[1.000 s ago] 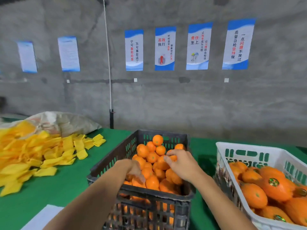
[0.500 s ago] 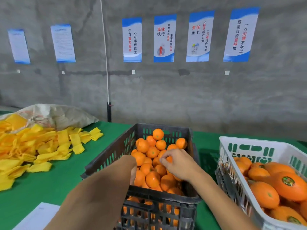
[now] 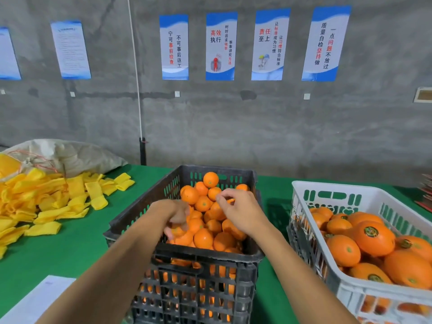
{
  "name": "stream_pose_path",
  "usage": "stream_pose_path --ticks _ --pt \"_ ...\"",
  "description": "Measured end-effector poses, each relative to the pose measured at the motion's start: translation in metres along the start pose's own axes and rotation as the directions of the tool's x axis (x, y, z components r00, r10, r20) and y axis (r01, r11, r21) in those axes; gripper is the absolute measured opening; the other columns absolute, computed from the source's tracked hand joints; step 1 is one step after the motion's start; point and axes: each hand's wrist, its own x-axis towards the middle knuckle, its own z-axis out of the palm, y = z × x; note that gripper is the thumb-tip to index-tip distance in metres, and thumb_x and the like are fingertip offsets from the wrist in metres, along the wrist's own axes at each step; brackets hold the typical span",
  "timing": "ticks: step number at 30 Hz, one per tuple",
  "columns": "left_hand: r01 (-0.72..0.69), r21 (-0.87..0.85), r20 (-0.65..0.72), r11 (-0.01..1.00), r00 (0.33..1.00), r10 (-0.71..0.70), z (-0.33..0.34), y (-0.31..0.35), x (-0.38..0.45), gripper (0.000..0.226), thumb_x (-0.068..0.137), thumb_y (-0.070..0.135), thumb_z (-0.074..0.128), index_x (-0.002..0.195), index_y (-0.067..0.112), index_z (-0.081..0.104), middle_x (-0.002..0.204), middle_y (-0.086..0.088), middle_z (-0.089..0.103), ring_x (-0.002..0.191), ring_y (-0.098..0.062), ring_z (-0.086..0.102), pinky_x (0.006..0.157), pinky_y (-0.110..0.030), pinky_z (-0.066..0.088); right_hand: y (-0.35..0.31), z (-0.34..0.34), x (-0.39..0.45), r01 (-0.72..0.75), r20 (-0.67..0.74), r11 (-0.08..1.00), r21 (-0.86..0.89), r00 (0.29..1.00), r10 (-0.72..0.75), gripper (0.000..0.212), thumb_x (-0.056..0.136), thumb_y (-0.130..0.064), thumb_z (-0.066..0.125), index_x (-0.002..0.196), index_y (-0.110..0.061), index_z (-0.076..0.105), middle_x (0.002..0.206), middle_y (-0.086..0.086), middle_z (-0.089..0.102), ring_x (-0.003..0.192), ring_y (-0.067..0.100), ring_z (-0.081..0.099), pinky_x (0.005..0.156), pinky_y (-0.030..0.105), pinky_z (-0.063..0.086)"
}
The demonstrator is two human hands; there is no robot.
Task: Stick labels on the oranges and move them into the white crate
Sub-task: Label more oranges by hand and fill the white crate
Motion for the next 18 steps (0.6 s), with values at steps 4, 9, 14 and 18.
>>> stream_pose_path --ticks 4,9,14,18 --pt "-0.436 -0.21 -0.454 0.875 0.836 0.307 0.008 0.019 -0.018 0.048 0.087 0.033 0.075 0.13 0.038 0.055 0.098 -0.009 0.071 0.063 -0.018 0.072 0.058 -0.027 0.058 -0.01 -0.021 -0.021 0.032 -0.13 0.967 0.251 0.992 0.001 0.03 0.105 -0.029 0.054 0.131 -0.026 0.069 0.123 -0.017 0.068 0.106 -0.022 0.056 0.093 0.012 0.046" --pt "-0.804 -0.263 -0.73 0.533 0.527 0.435 0.055 0.084 -0.085 0.051 0.089 0.041 0.072 0.137 0.045 0.055 0.116 0.011 0.062 0.064 -0.016 0.073 0.068 -0.041 0.062 -0.026 -0.064 -0.072 0.127 -0.291 0.894 0.43 0.957 0.004 0.035 0.107 -0.032 0.05 0.139 -0.024 0.063 0.134 -0.01 0.066 0.122 0.002 0.061 0.102 0.027 0.052" --pt "-0.89 -0.252 -0.81 0.38 0.409 0.42 0.119 0.131 -0.139 0.056 0.085 0.035 0.076 0.135 0.046 0.053 0.128 0.017 0.053 0.075 -0.017 0.073 0.069 -0.031 0.062 -0.023 -0.099 -0.149 0.2 -0.445 0.849 0.489 0.894 0.046 0.03 0.107 -0.023 0.054 0.133 -0.019 0.068 0.13 -0.011 0.069 0.123 0.005 0.062 0.096 0.021 0.053" --pt "-0.833 -0.363 -0.727 0.418 0.534 0.432 0.19 0.128 -0.154 0.069 0.085 0.039 0.077 0.146 0.035 0.045 0.137 0.02 0.045 0.087 -0.006 0.073 0.074 -0.02 0.06 0.006 -0.091 -0.215 0.114 -0.414 0.844 0.525 0.9 0.136 0.03 0.103 -0.03 0.059 0.13 -0.026 0.07 0.13 -0.012 0.069 0.122 0.008 0.063 0.093 0.021 0.055"
